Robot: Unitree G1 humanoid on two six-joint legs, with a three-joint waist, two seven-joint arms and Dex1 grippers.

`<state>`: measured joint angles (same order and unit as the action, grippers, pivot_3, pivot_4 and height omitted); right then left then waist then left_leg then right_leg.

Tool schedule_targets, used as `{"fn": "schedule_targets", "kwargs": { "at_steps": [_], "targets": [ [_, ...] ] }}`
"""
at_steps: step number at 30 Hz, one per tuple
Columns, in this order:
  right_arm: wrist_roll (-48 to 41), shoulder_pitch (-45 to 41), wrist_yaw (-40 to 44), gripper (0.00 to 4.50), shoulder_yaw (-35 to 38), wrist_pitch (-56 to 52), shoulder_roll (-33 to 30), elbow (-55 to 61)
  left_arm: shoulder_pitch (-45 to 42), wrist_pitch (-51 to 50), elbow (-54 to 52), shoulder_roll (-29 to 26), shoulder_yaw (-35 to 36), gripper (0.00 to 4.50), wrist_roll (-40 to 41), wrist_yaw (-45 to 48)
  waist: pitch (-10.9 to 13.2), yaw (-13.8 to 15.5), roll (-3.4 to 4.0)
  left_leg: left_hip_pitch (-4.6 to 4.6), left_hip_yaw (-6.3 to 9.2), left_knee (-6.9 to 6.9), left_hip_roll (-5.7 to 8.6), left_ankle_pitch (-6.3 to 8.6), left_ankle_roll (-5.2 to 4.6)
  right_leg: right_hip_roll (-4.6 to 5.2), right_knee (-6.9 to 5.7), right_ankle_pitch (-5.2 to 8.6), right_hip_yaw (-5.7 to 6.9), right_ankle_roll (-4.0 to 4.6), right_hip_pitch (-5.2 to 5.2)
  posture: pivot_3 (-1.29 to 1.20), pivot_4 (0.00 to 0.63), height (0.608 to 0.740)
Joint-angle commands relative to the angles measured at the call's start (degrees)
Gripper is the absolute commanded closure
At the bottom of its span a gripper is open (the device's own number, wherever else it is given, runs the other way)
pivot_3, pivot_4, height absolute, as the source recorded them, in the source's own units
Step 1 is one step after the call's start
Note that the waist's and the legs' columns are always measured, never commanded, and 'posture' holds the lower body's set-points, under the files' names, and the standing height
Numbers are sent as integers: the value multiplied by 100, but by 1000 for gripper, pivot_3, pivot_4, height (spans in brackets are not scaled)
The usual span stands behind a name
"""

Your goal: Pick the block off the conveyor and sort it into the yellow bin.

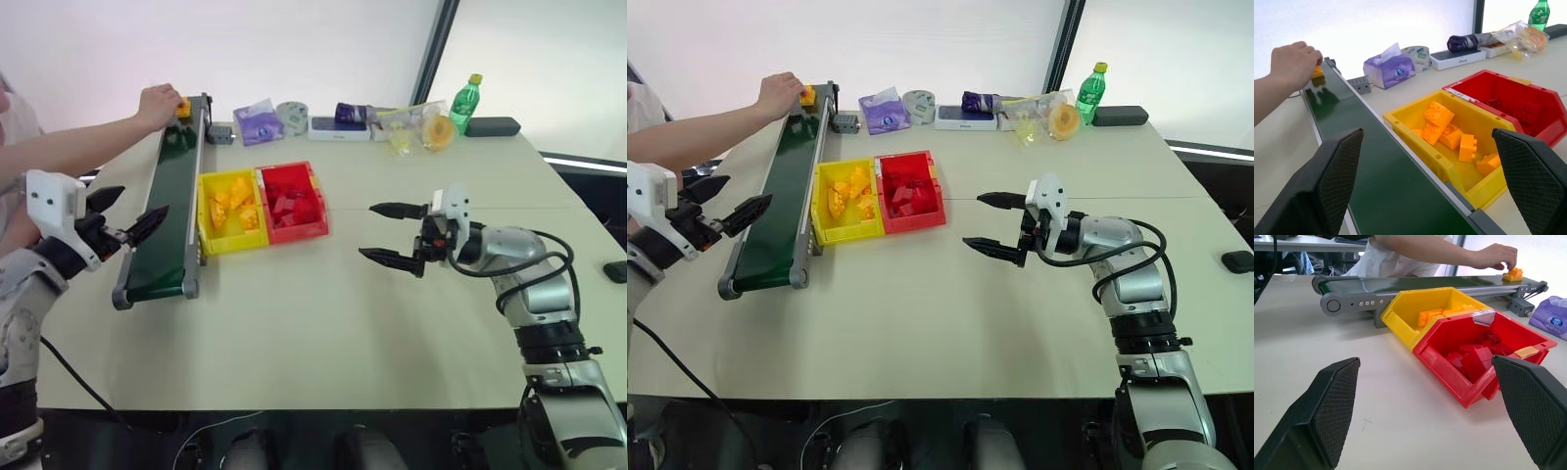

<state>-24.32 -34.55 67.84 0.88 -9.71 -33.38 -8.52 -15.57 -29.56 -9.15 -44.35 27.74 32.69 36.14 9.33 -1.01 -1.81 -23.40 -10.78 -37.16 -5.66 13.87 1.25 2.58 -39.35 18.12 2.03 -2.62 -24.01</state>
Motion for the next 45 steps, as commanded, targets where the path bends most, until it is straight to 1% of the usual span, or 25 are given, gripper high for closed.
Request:
{"fn": "schedule_targets", "kwargs": {
  "at_steps": [1,3,13,22,28,33,35,39,45],
  "targets": [
    [-56,-97,4,0,97,4,-80,263,-105,-1,-138,-35,65,53,99,-1,0,0,0,0,0,0,0,0,0,0,0,0,0,0,0,0,150,740],
    [-46,-99,16,0,90,12,-89,253,-93,-101,-187,-33,121,53,209,0,0,-2,0,0,0,0,0,0,0,0,0,0,0,0,0,0,150,740],
    [-23,-144,31,0,53,43,-52,199,126,44,-343,-48,144,53,82,-106,0,-3,0,0,0,0,0,0,0,0,0,0,0,0,0,0,150,740],
    [-30,-151,44,0,78,16,-45,195,225,-44,-451,-13,240,53,211,-202,0,-2,0,0,0,0,0,0,0,1,0,0,0,0,0,0,150,740],
    [-25,-140,69,0,84,14,-66,184,418,-202,-582,88,313,53,230,-507,0,-3,0,0,0,0,0,0,0,1,0,0,0,0,0,0,150,740],
    [-21,-151,75,0,74,-3,-61,188,524,-206,-911,338,175,53,0,-999,0,1,0,0,2,0,-1,0,0,1,0,0,-1,0,1,0,150,740],
    [-22,-165,91,0,74,-11,-70,178,503,-274,-1042,430,161,53,29,-1162,0,4,0,0,2,-1,0,0,0,2,0,0,-1,0,1,0,150,740],
    [-2,-207,127,0,59,11,-60,115,516,-309,-1133,415,140,53,47,-1176,0,1,0,0,2,-1,0,0,0,1,0,0,-1,0,1,0,150,740],
    [13,-225,132,0,48,31,-22,81,510,-276,-1013,368,286,53,87,-1079,0,-1,0,0,2,0,0,0,0,1,0,0,-1,0,1,0,150,740]
  ]
}}
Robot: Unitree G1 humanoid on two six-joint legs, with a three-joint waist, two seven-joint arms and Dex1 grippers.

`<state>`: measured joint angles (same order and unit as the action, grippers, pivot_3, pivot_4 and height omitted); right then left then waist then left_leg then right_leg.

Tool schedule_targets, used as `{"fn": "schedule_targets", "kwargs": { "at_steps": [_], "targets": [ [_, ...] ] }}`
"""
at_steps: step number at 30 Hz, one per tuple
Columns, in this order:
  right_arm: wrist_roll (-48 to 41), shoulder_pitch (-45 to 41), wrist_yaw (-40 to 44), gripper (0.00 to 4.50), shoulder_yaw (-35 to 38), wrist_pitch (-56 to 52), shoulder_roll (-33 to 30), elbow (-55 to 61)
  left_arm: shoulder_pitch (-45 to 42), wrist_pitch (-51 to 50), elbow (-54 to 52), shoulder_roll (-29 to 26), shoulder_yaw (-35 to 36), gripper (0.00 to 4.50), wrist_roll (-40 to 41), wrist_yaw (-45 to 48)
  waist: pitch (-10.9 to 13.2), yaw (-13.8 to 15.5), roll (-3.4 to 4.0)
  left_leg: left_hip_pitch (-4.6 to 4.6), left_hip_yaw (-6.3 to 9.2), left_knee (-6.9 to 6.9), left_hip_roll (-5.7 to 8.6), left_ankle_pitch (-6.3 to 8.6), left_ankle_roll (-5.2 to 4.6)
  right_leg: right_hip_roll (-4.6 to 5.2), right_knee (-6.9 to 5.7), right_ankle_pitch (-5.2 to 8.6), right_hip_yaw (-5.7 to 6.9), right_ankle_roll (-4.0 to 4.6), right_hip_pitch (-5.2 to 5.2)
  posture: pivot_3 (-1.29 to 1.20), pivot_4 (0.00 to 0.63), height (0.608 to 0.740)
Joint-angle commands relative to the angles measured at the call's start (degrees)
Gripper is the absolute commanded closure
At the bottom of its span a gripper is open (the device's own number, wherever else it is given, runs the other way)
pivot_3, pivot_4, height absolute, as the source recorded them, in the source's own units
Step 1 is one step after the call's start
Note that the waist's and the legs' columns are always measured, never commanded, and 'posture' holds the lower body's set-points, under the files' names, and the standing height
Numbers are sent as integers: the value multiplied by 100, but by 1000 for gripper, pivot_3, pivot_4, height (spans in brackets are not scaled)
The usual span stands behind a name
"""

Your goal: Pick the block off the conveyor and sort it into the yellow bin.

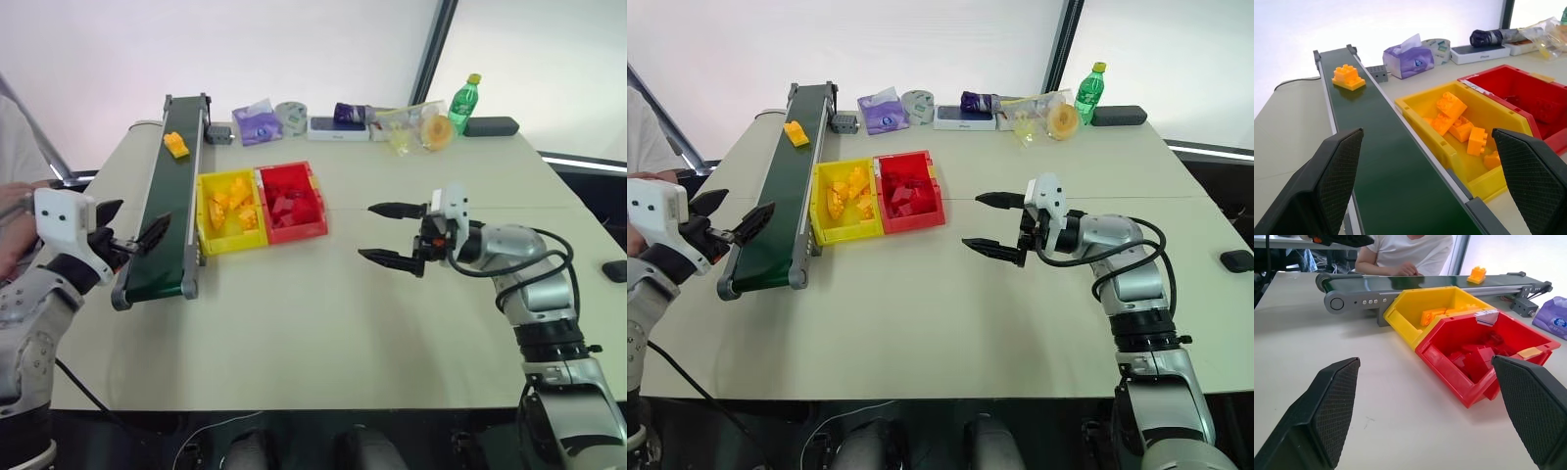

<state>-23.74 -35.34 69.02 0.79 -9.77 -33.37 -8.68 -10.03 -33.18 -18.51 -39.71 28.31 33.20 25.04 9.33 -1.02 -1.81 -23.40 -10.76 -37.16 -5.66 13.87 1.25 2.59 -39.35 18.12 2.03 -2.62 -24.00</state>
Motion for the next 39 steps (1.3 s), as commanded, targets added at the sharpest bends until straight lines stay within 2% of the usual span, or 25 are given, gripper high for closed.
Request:
{"fn": "schedule_targets", "kwargs": {
  "at_steps": [1,21,26,32,39],
  "targets": [
    [-42,-145,15,0,59,39,-26,98,-35,93,-64,-107,230,53,29,53,0,0,0,0,0,0,0,0,0,0,0,0,0,0,0,0,150,740],
    [-62,-66,24,0,62,28,-30,158,-109,-43,-212,74,16,53,-82,-297,0,1,0,0,0,0,0,0,0,0,0,0,0,0,0,0,150,740],
    [-41,-197,78,0,20,17,-33,88,-670,-581,-240,578,-233,53,-742,-1898,0,31,0,0,4,-4,2,0,0,1,0,0,0,0,5,0,150,740],
    [-63,-387,285,0,-103,-49,-37,80,-1492,-1711,-537,1636,-561,53,-1308,-3636,-1,24,-1,0,7,-6,3,0,-1,-2,0,-1,0,-2,7,0,150,740],
    [-80,-577,357,0,-132,-190,-12,27,-2249,-2304,-104,2143,-1017,53,-1845,-4245,-1,24,-2,1,7,-7,4,0,0,-4,0,-1,0,-2,7,0,150,740]
  ]
}}
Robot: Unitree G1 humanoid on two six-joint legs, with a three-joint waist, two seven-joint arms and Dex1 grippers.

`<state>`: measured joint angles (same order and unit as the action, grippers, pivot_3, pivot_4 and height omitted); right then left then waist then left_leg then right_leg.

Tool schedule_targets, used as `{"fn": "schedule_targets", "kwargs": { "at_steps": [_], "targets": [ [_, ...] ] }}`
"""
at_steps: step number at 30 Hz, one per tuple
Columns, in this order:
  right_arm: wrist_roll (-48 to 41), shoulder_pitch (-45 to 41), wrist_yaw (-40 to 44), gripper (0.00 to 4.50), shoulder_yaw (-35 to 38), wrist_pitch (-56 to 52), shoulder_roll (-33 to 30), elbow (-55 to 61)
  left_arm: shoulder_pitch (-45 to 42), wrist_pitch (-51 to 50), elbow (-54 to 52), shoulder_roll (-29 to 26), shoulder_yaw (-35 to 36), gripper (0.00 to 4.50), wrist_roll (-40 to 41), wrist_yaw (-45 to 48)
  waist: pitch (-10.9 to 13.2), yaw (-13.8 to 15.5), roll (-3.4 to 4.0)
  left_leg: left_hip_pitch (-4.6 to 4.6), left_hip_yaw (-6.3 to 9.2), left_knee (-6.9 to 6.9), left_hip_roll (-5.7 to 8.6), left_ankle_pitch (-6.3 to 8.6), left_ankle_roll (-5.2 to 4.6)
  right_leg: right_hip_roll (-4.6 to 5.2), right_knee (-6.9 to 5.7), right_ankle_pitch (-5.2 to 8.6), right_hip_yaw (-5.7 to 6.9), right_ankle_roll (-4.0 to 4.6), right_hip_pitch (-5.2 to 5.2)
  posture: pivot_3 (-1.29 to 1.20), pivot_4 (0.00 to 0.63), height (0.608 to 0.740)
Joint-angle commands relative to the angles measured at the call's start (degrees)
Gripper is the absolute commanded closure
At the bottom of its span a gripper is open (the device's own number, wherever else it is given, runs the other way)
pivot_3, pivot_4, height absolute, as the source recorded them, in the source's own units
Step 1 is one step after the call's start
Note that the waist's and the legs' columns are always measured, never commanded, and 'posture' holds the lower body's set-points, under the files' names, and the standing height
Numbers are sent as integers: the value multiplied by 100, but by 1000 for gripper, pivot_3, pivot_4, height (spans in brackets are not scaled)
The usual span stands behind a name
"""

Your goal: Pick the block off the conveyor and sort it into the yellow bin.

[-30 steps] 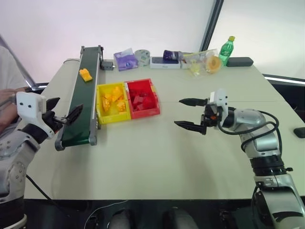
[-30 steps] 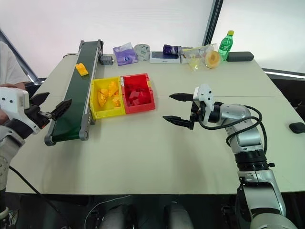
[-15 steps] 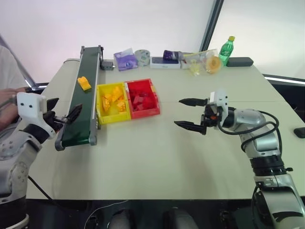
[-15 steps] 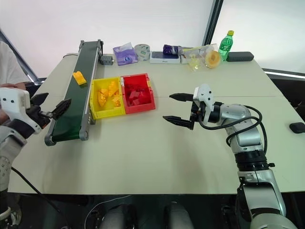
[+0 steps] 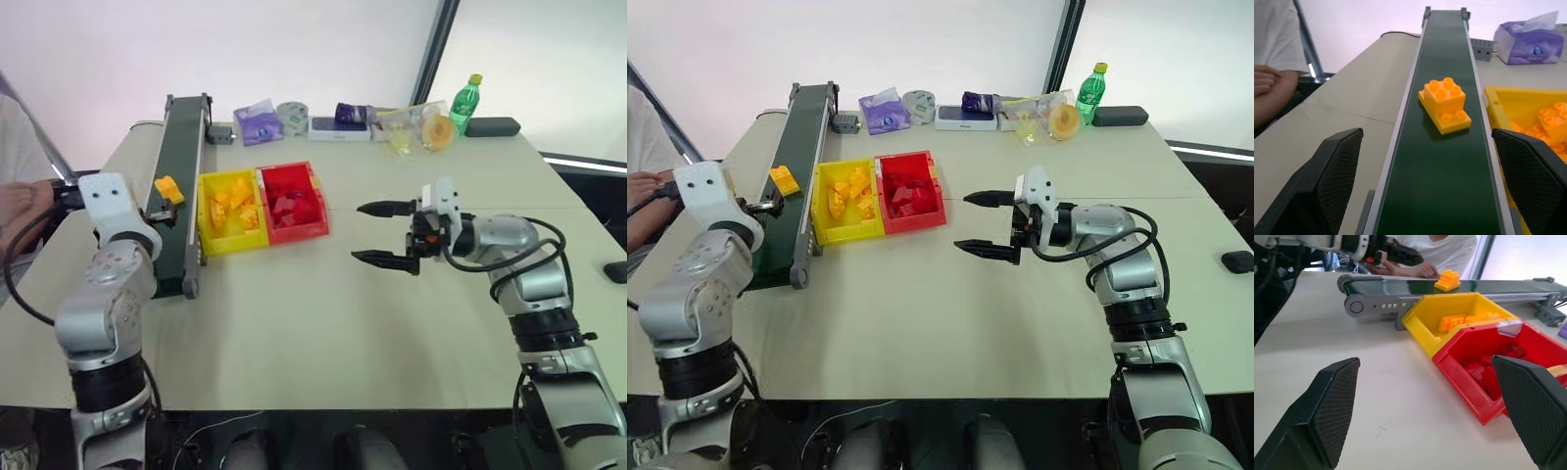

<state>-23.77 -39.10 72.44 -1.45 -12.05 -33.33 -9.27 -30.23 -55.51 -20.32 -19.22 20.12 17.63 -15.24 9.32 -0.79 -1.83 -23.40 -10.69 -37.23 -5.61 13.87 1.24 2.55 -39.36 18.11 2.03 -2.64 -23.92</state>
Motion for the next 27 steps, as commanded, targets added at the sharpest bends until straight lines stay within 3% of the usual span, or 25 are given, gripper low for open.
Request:
{"fn": "schedule_targets", "kwargs": {
  "at_steps": [1,9,15,18,23,27],
  "targets": [
    [-66,-184,13,0,84,50,-5,97,-315,-97,187,206,-225,53,-412,-367,0,1,0,0,-1,0,0,0,0,0,0,0,0,0,0,0,150,740],
    [-74,-100,-19,0,122,30,-26,153,-498,-363,561,632,-357,53,-1212,-1037,0,-5,0,0,-1,-1,2,0,0,0,0,0,0,0,0,0,150,740],
    [-66,-65,-40,0,141,49,-38,147,-577,-183,784,1028,-143,53,-1110,-891,0,18,0,0,-1,-1,2,0,1,3,0,0,0,0,1,0,150,740],
    [-62,-74,-55,0,147,58,-38,144,-559,-109,760,1215,-29,880,-1053,-808,0,11,0,0,-1,-3,2,0,1,3,0,0,1,-1,3,0,150,740],
    [-66,-76,-57,0,151,71,-45,136,-531,-21,787,1203,-48,3236,-1158,-673,0,5,0,1,-1,-2,3,0,1,1,0,0,1,-1,2,0,150,740],
    [-60,-78,-62,0,163,95,-48,120,-553,-11,552,1222,36,3192,-1108,-593,0,3,0,1,-1,-1,2,0,1,1,0,0,1,-1,2,0,150,740]
  ]
}}
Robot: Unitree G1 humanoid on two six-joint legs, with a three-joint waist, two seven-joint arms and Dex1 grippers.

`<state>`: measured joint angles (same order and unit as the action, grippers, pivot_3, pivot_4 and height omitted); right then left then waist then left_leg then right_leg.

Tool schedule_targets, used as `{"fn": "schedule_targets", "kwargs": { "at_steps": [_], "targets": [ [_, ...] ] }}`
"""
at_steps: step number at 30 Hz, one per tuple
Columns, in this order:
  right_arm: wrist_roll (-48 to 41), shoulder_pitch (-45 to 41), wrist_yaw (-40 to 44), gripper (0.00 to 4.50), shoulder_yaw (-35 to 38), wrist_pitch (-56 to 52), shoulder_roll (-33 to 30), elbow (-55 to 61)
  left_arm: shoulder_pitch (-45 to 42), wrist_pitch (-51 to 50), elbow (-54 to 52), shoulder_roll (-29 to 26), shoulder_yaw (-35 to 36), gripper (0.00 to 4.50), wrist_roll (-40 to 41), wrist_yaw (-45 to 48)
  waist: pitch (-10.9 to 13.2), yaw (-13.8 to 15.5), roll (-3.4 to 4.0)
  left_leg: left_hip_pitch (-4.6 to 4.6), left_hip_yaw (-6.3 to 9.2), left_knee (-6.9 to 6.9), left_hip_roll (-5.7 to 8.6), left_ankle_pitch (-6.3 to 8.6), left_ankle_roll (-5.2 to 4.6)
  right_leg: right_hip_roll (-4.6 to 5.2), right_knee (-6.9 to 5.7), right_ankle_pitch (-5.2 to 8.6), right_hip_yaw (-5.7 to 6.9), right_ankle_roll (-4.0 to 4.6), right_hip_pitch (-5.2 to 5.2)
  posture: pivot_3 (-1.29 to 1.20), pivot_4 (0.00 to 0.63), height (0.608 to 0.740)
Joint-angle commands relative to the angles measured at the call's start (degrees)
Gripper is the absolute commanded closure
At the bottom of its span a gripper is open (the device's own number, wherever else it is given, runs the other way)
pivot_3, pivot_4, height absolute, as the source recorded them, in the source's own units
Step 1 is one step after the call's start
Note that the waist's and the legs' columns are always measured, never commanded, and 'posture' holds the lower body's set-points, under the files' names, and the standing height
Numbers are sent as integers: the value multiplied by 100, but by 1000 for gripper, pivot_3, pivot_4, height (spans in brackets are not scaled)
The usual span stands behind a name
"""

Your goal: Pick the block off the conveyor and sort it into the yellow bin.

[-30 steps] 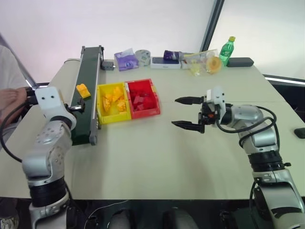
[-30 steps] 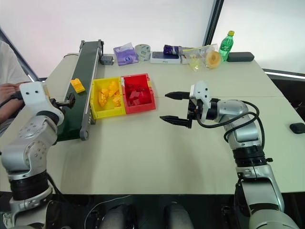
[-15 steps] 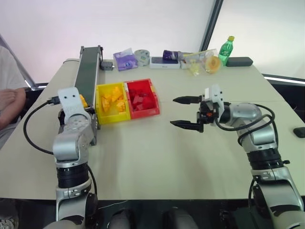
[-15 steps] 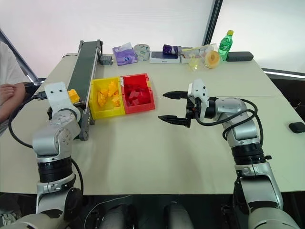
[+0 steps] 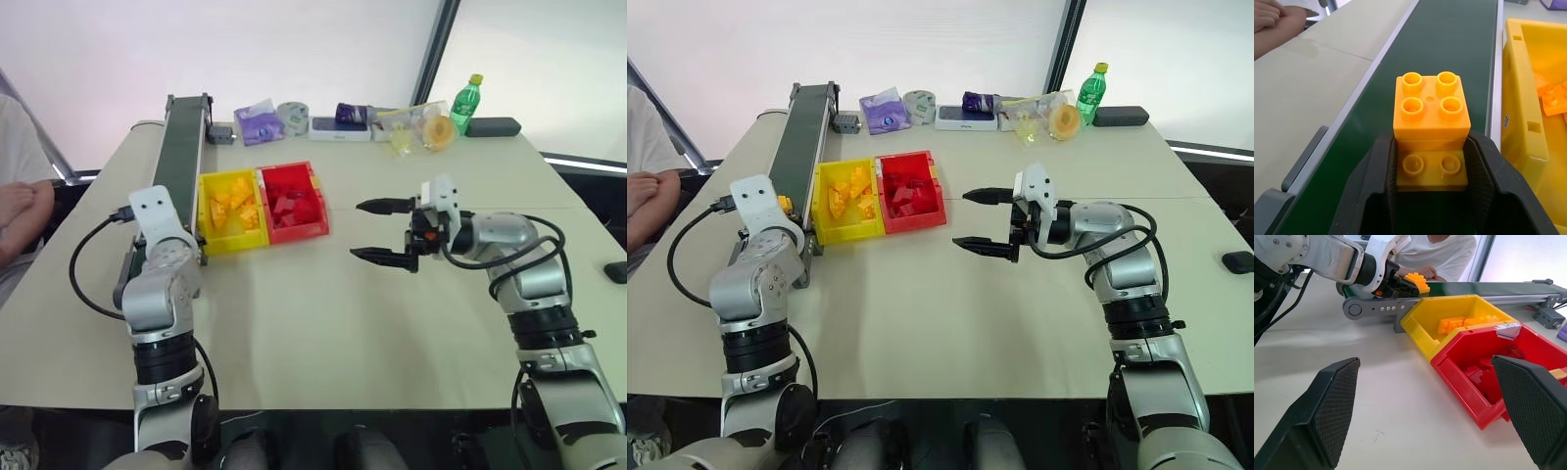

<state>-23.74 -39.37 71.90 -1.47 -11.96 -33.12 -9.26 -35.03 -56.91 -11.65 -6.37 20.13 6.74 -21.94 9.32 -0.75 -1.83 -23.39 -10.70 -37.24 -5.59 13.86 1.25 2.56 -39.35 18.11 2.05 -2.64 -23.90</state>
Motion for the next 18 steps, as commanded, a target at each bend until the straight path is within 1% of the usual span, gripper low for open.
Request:
{"fn": "schedule_targets", "kwargs": {
  "at_steps": [1,3,5,6,7,8,9,11,13,14,16,18],
  "targets": [
    [-60,-47,-11,0,163,92,-68,119,-96,171,-403,-141,9,3192,11,204,0,-1,0,0,0,0,0,0,0,0,0,0,0,0,0,0,150,740],
    [-56,-35,-11,0,166,100,-76,120,-157,190,-546,-360,-87,3192,64,517,0,-2,0,0,0,0,0,0,0,0,0,0,0,0,0,0,150,740],
    [-61,-28,-18,0,174,96,-81,125,-214,306,-720,-485,67,3192,611,1226,0,-2,0,0,-1,1,0,0,0,-1,0,0,0,0,-1,0,150,740],
    [-61,-27,-21,0,177,96,-83,123,-179,347,-783,-634,58,3192,712,1483,0,-4,0,0,-1,1,-3,0,0,0,0,0,0,0,-1,0,150,740],
    [-56,-26,-26,0,177,103,-86,117,-90,462,-775,-977,-137,3192,624,1784,0,-4,0,0,-1,1,-4,0,1,0,0,0,1,0,-1,0,150,740],
    [-61,-20,-37,0,184,98,-85,117,-63,505,-718,-1208,-97,3192,921,2334,0,-5,0,0,-2,1,-3,0,1,1,0,0,1,0,0,0,150,740],
    [-59,-18,-44,0,185,103,-84,112,-62,509,-604,-1408,-76,3192,1105,2698,0,-8,0,0,-1,1,0,0,1,0,0,0,1,0,-1,0,150,740],
    [-63,-7,-58,0,186,102,-79,115,-68,813,-268,-1888,-310,3192,1178,3423,0,-9,0,1,-3,2,-1,0,1,0,0,0,2,0,-2,0,150,740],
    [-54,-2,-77,0,170,112,-59,109,-188,1092,208,-2184,-563,3192,1166,3944,0,-9,0,1,-4,3,0,-1,1,-1,0,0,3,0,-2,0,150,740],
    [-49,1,-90,0,159,116,-46,111,-244,1211,415,-2279,-712,3192,1204,4252,0,4,0,1,-4,3,1,0,1,-1,0,0,3,0,-2,0,150,740],
    [-54,6,-118,0,149,112,-20,126,-470,1447,942,-2295,-916,3192,1313,4773,0,19,0,0,-4,2,2,0,1,-2,0,0,6,0,-1,0,150,740],
    [-48,-1,-150,0,135,107,0,140,-697,1636,1518,-2351,-1152,3192,1172,5047,1,24,0,-3,-3,-2,4,0,0,-1,0,0,9,0,-1,0,150,740]
  ]
}}
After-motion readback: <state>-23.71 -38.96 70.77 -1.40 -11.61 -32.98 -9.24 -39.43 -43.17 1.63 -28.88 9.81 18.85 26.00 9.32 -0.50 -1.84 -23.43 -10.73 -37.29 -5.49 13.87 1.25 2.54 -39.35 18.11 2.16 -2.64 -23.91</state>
